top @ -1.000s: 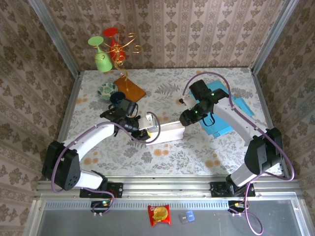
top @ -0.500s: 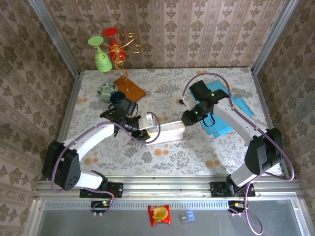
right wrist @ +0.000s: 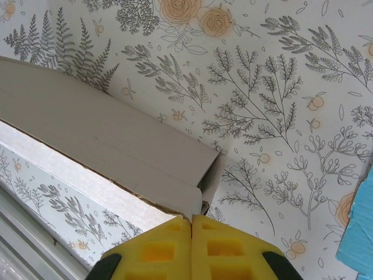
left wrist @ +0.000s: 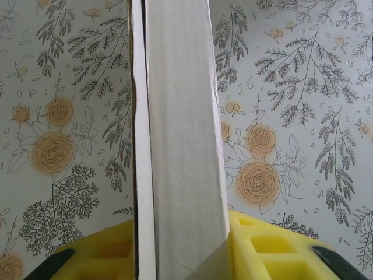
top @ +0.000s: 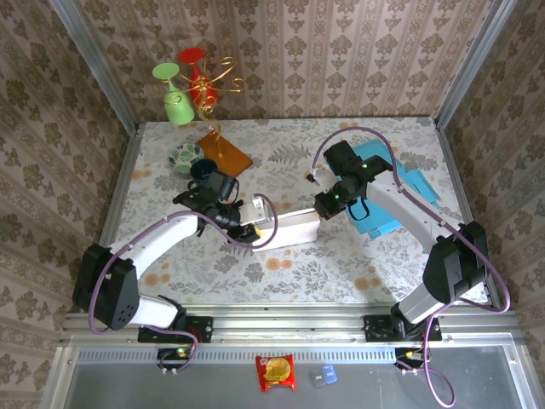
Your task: Fold the paper box
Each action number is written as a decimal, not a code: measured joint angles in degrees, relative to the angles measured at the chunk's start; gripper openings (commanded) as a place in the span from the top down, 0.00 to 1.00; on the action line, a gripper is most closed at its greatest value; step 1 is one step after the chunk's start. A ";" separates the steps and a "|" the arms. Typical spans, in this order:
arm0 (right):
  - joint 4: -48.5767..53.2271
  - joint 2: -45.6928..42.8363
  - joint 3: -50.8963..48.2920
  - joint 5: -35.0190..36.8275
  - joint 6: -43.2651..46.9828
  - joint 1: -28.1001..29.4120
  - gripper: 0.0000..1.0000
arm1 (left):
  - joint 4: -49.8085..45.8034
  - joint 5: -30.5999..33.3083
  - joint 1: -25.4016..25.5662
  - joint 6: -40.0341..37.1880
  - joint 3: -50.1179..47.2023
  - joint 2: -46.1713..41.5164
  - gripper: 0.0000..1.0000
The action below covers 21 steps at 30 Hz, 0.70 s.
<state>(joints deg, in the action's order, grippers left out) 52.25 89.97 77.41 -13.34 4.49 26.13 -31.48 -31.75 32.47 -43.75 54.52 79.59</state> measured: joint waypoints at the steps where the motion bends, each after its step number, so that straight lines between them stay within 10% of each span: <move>1: -0.17 -0.02 0.00 0.37 -0.13 0.13 1.00 | 0.00 0.00 0.00 0.02 0.00 0.04 0.70; 21: -2.80 -2.86 -3.26 2.05 -12.35 0.85 1.00 | 1.38 0.52 -0.20 2.62 0.00 0.24 0.79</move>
<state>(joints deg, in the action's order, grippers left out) 49.45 87.11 74.15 -11.29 -7.86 26.98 -30.11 -31.22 32.27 -41.12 54.52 79.83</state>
